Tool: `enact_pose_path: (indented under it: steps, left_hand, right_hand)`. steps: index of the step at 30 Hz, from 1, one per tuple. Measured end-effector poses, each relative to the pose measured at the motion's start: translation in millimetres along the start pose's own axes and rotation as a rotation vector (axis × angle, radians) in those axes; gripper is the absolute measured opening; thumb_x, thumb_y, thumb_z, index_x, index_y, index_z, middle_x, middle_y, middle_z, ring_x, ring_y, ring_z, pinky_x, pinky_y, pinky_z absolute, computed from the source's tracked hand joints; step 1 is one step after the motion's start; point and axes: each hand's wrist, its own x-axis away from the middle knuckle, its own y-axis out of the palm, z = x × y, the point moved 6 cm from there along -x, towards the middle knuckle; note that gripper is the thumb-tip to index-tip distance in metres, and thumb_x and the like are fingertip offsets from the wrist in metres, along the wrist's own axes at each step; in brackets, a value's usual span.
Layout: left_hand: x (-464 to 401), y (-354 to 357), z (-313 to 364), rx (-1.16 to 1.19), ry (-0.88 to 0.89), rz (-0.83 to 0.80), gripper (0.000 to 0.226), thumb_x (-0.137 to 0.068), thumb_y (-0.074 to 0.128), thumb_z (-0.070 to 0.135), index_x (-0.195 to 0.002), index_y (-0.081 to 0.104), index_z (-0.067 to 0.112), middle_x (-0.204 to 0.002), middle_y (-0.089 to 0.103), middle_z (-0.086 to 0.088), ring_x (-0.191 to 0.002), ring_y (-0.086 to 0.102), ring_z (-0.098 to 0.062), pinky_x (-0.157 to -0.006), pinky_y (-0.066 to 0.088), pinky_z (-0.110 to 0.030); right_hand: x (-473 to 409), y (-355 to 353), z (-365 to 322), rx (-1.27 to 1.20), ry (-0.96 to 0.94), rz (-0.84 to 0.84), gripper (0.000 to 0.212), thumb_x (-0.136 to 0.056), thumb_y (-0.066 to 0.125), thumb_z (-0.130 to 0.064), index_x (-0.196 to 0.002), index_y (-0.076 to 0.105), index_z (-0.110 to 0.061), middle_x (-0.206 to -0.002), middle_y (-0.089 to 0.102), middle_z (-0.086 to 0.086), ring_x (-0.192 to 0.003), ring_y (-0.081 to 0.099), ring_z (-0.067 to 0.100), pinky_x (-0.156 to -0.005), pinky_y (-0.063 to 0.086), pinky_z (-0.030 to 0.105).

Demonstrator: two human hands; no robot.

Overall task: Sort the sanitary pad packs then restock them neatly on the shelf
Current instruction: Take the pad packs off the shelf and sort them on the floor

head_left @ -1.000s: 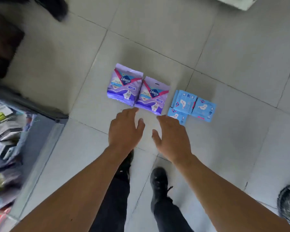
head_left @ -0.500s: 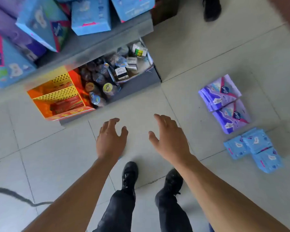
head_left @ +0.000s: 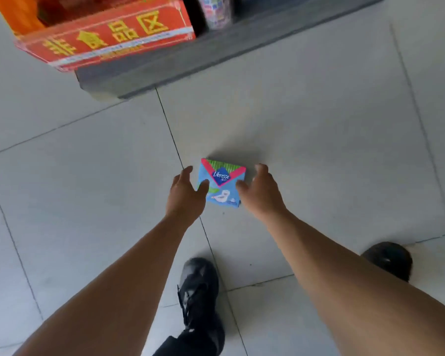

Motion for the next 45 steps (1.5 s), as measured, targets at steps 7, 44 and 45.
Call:
enact_pose_path:
  steps: [7,44,45]
  left_hand:
    - [-20.2,39.2,-14.9,0.171,-0.016,-0.072,0.052,-0.093,0.059,0.034,-0.141,0.046,0.017,-0.126,0.058,-0.004,-0.105,0.061,-0.023,-0.078,0.05,-0.032]
    - [396.2,419.8,597.2,-0.77,1.011,-0.645,0.045,-0.096,0.054,0.029,-0.139,0.043,0.02,-0.135,0.052,-0.005,-0.125,0.049,-0.02,-0.102,0.04,-0.033]
    - [389.5,436.2,597.2,-0.834,1.068,-0.623,0.045,-0.096,0.052,0.03,-0.14,0.042,0.022,-0.138,0.05,-0.002,-0.127,0.046,-0.02,-0.103,0.04,-0.035]
  right_hand:
    - [-22.6,38.8,41.3,-0.339,0.158,-0.007,0.041,-0.084,0.061,-0.024,-0.119,0.052,-0.006,-0.109,0.063,0.008,-0.094,0.062,0.025,-0.058,0.039,0.024]
    - [213.3,-496.6,498.6,-1.41,0.709,0.903,0.018,-0.091,0.066,-0.018,-0.105,0.057,-0.02,-0.104,0.07,0.008,-0.08,0.064,0.013,-0.068,0.047,0.026]
    - [198.5,-490.0,520.1,-1.4,0.721,0.919,0.018,-0.091,0.066,-0.017,-0.106,0.057,-0.019,-0.105,0.07,0.009,-0.078,0.063,0.015,-0.066,0.046,0.026]
